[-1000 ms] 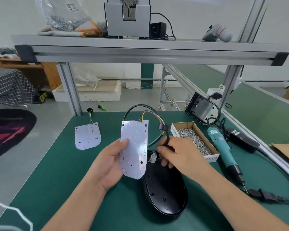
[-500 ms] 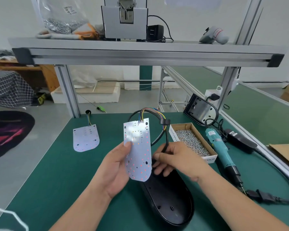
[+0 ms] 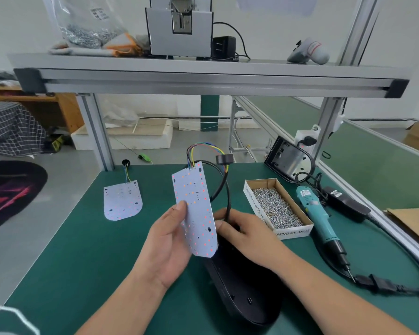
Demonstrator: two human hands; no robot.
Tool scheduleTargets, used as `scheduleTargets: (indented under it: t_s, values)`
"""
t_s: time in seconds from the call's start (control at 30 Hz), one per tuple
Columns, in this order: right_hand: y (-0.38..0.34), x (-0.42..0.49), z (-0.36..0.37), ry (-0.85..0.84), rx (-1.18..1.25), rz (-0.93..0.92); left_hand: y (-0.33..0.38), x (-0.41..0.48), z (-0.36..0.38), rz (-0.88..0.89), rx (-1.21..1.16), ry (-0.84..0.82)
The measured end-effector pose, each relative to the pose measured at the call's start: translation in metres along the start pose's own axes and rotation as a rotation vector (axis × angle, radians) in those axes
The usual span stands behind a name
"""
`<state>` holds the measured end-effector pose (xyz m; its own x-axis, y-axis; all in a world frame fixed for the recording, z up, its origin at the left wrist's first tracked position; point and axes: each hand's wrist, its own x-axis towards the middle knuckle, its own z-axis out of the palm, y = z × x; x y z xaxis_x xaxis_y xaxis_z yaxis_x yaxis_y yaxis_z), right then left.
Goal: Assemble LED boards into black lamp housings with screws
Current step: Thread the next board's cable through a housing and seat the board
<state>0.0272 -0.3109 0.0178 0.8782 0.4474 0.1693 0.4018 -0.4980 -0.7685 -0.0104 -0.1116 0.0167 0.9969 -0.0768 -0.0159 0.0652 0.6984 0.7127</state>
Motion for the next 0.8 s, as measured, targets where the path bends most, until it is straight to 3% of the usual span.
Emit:
scheduleTargets:
  t_s: [0.2,0.37,0.47,0.67,0.8]
  values:
    - [0.004,0.002,0.000,-0.017,-0.075,-0.064,-0.002,0.003,-0.006,-0.013,0.077,-0.045]
    - [0.012,0.010,-0.007,0.223,0.041,-0.073,-0.001,0.004,-0.011,-0.114,0.233,-0.017]
    - [0.011,0.010,-0.004,0.279,0.150,-0.100,-0.004,0.004,-0.009,-0.196,0.297,0.000]
    - [0.011,0.013,-0.008,0.246,0.381,-0.094,-0.005,0.000,-0.007,-0.279,0.270,-0.022]
    - [0.011,0.013,-0.009,0.179,0.350,-0.158,-0.005,-0.001,-0.007,-0.303,0.282,-0.097]
